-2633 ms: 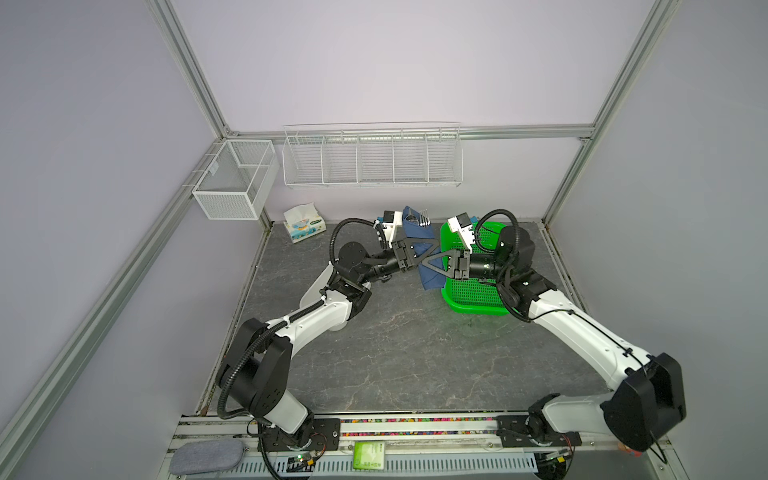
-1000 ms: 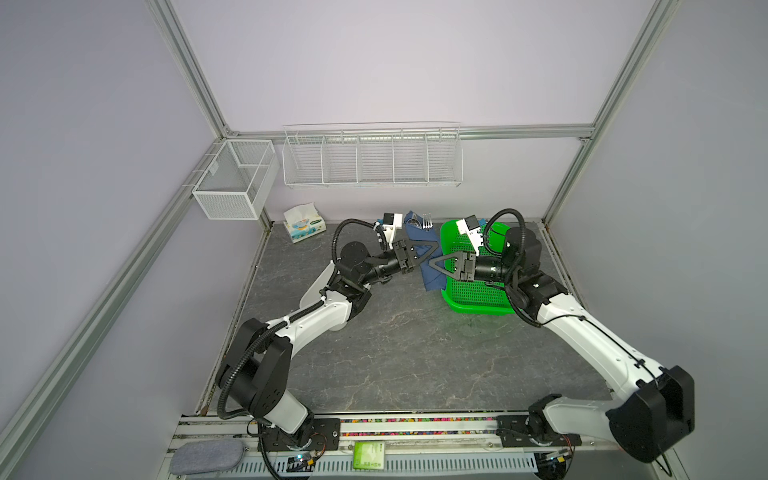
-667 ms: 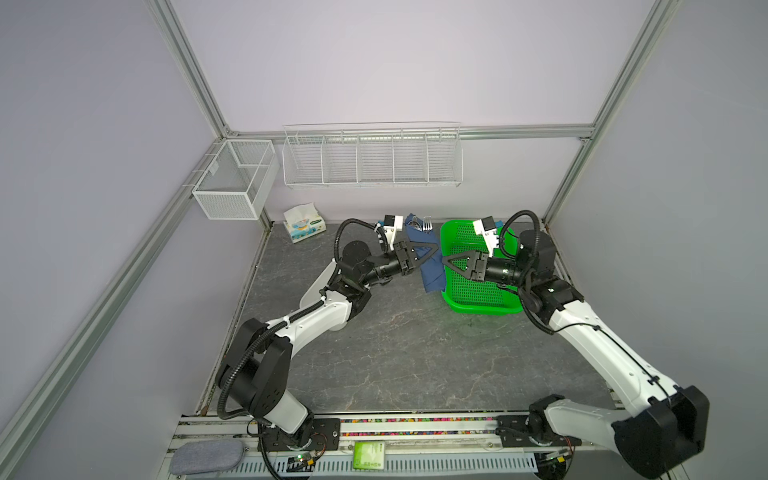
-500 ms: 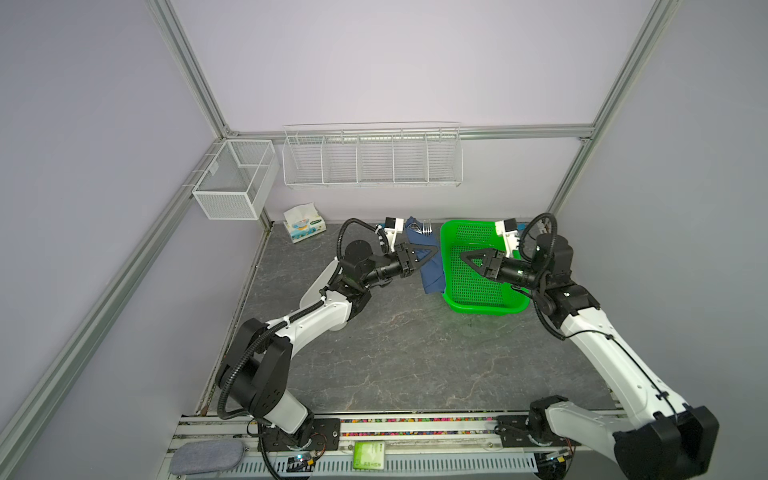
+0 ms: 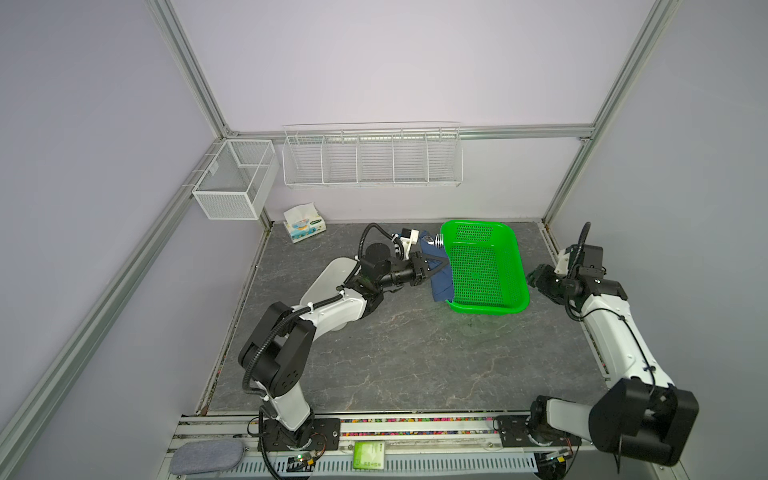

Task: Place the utensils on the paper napkin and roll it up
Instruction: 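Open the right gripper to the basket rim while the left carries the bundle over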

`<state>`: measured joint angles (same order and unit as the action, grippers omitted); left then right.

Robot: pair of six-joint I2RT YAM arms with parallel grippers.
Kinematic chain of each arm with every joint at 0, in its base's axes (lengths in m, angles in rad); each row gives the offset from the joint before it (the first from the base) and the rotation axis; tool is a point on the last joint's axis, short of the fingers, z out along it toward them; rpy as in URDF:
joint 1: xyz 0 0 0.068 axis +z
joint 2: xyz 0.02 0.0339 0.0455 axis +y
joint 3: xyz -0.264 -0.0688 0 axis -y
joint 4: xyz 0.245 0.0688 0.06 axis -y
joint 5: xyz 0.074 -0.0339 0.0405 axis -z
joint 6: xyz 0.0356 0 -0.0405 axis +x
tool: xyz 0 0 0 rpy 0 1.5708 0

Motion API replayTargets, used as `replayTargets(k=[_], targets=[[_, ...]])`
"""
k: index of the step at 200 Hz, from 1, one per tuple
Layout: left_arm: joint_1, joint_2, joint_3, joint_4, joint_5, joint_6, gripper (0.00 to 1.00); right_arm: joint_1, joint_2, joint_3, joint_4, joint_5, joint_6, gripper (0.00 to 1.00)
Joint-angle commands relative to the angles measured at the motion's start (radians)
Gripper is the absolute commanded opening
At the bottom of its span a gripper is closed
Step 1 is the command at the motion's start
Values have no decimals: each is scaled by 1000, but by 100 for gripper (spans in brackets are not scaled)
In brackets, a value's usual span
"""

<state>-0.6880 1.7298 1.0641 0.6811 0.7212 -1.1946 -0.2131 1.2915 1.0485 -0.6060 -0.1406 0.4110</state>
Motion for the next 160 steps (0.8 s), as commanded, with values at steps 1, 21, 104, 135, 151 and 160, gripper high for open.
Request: replayTargets(k=[1, 21, 104, 135, 151, 160], targets=[[-14, 13, 50, 61, 21, -14, 0, -20, 85, 32, -41, -35, -108, 58], [-18, 17, 49, 62, 21, -14, 0, -19, 159, 61, -40, -69, -140, 54], [-25, 28, 35, 78, 37, -21, 0, 8, 356, 145, -49, -169, -250, 29], [-25, 36, 33, 80, 40, -20, 0, 61, 338, 112, -38, -145, -251, 16], [-25, 42, 31, 79, 42, -20, 0, 95, 326, 84, -25, -136, -241, 12], [-26, 46, 31, 77, 42, -17, 0, 122, 319, 71, -31, -122, -245, 11]])
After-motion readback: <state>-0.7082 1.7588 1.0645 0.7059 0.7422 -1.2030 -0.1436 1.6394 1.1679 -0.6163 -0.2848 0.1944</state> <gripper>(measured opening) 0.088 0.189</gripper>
